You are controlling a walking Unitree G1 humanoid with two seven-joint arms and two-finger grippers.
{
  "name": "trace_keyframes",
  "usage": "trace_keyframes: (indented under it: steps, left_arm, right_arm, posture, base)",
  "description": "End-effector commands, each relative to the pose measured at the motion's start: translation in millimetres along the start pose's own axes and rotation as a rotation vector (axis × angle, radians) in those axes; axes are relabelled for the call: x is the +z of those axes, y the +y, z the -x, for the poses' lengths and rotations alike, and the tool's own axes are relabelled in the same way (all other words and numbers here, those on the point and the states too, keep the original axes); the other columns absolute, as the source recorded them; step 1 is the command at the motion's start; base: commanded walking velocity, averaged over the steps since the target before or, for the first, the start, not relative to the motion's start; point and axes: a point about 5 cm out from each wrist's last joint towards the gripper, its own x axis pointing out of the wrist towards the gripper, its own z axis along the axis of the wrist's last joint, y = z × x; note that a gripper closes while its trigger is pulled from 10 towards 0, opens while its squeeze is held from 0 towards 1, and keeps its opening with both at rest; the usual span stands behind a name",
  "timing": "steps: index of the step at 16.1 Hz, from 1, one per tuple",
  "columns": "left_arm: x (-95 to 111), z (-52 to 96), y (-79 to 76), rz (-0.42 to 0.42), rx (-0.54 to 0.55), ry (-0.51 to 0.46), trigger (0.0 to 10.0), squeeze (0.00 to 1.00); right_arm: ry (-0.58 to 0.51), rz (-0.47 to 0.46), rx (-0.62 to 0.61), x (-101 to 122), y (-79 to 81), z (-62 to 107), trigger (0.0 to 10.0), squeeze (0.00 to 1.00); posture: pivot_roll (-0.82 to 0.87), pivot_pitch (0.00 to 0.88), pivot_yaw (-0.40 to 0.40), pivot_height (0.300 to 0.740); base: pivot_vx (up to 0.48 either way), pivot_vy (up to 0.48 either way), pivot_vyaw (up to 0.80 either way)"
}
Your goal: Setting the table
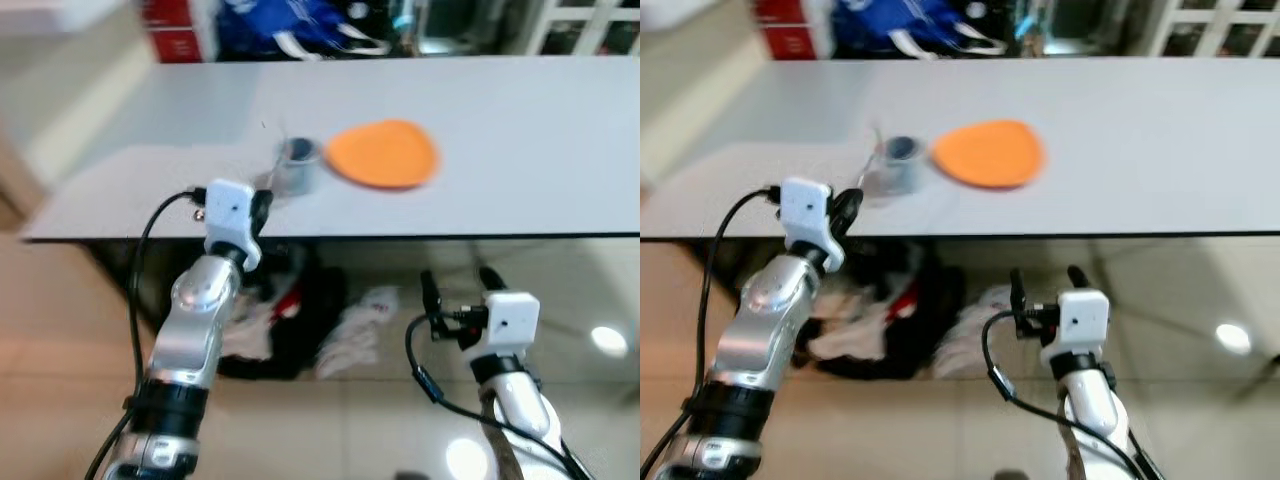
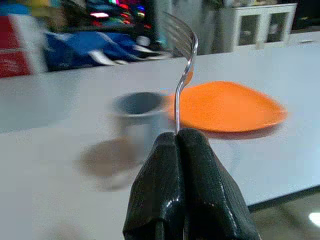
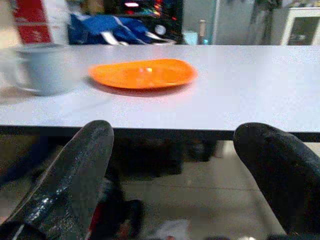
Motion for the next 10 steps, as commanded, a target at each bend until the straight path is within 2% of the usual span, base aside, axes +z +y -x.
trace_keyframes:
  steps: [1, 2, 4, 10]
  left_arm:
    - [4.3, -0.6, 6.2, -0.018, 0.002, -0.012, 0.0, 0.0]
    - [4.2, -0.9, 6.6, -0.015, 0.001, -0.012, 0.0, 0.0]
    - [4.0, -1.6, 7.3, -0.011, 0.0, -0.01, 0.0, 0.0]
    - [1.7, -2.7, 12.3, -0.006, 0.047, 0.006, 0.0, 0.0]
  right_arm:
    - [-0.029, 0.004, -0.004, 5.7, -0.2, -1.9, 10.0, 0.0]
    - [-0.023, 0.009, -0.005, 5.1, -0.2, -1.4, 10.0, 0.0]
    - [-0.014, 0.0, -0.011, 4.3, -0.8, -1.3, 10.0, 0.0]
    - [-0.017, 0.013, -0.006, 5.9, -1.3, -0.7, 10.0, 0.0]
  posture:
    - [-0.14, 0.0, 0.061, 0.736]
    - [-0.14, 0.001, 0.061, 0.736]
    - [-0.14, 0.003, 0.063, 0.736]
    - [-0.14, 0.005, 0.063, 0.736]
  base:
    - [0.266, -0.398, 0.0]
    - [0.266, -0.394, 0.0]
    - [0.274, -0.392, -0.62]
    - [0.308, -0.364, 0.0]
